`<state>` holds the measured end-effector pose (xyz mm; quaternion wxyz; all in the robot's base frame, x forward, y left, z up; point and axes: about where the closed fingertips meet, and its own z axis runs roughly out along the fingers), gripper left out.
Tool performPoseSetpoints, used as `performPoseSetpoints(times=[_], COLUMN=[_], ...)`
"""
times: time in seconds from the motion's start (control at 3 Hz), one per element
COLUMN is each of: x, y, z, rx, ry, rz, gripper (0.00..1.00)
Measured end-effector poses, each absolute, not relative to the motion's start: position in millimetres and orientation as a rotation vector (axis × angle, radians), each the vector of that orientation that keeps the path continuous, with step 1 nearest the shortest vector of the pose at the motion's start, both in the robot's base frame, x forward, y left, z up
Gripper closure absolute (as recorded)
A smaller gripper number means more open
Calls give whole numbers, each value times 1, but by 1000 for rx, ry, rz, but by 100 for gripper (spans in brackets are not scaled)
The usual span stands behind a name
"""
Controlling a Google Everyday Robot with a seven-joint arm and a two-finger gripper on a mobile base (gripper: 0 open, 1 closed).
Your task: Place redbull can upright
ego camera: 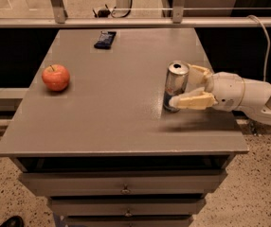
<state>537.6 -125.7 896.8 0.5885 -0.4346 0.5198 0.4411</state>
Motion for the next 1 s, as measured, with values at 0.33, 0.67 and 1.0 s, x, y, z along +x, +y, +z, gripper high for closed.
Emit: performPoseSetpoints(times=[0.33,0.67,1.0], x=[533,521,519], y=[-136,-182,-191], z=[899,920,924], rx=[-1058,-1151,-1167], ry=[1244,1320,1327], rz=[991,858,835], gripper=[0,0,0])
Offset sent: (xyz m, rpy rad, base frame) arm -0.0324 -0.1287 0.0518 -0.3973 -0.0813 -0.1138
